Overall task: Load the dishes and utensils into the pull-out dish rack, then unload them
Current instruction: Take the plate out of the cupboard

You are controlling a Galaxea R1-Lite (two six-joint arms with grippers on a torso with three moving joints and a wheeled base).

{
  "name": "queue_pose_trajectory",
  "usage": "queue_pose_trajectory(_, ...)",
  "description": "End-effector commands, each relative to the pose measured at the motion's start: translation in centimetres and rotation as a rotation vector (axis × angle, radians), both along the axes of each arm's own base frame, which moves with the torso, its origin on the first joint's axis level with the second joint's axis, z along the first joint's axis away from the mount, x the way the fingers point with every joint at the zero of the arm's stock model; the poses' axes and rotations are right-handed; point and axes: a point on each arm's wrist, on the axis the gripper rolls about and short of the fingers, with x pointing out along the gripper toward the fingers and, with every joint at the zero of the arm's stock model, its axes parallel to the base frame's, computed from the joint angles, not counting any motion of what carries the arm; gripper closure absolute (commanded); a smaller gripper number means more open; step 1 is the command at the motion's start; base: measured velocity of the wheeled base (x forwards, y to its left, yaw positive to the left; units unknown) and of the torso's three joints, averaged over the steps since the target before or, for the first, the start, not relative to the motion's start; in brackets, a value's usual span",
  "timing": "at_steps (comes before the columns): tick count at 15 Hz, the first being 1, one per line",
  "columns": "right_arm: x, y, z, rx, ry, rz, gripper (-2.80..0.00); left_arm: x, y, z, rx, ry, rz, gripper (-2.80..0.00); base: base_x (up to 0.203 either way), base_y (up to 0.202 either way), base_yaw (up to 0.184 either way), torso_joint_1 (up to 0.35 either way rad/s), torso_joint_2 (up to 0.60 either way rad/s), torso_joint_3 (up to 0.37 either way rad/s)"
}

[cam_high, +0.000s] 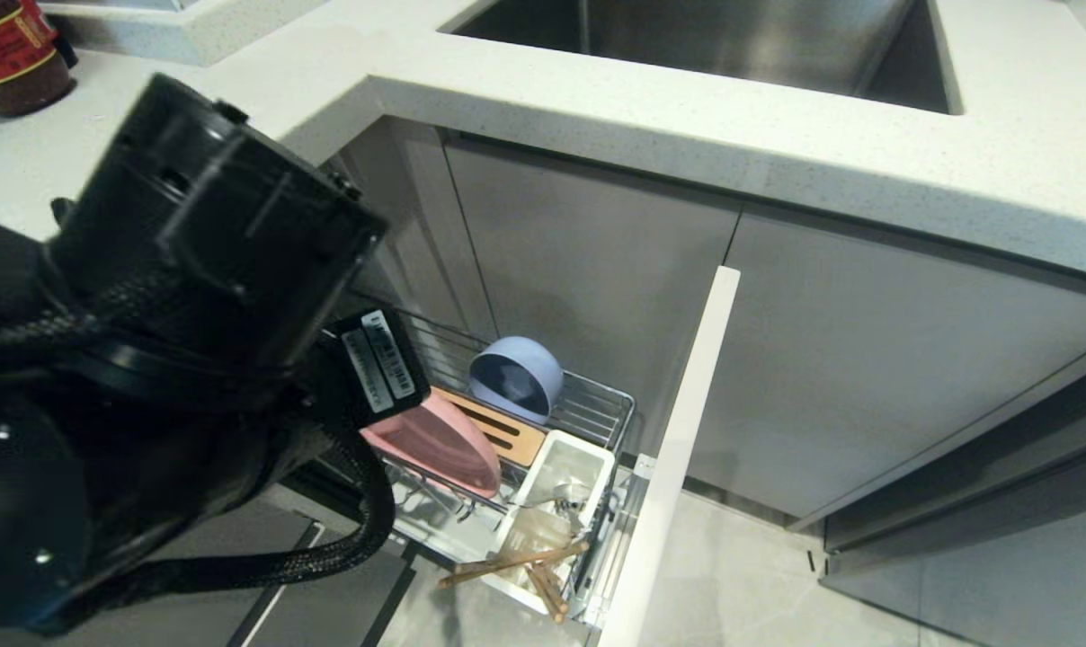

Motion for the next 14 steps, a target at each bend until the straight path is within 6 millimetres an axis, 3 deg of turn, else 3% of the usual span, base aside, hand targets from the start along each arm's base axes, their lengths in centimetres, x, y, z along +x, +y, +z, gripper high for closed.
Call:
queue_pose_trajectory(1, 0.0, 0.0, 0.0, 0.000, 0.000, -0.001, 0.00, 0.7, -1.1, -1.2, 0.031, 0.011, 0.030, -2.80, 0.000, 0.000, 0.000, 0.000, 0.00, 0.000)
queue_pose_trajectory(10, 0.0, 0.0, 0.0, 0.000, 0.000, 0.001, 0.00, 2.5, -3.7, -4.8, 0.027, 0.029, 0.141, -2.80, 0.000, 0.000, 0.000, 0.000, 0.00, 0.000)
queue_pose_trajectory(14, 0.0, 0.0, 0.0, 0.000, 0.000, -0.001, 0.00, 4.9, -3.7, -6.8, 0.059, 0.052, 0.222, -2.80, 0.000, 0.000, 0.000, 0.000, 0.00, 0.000)
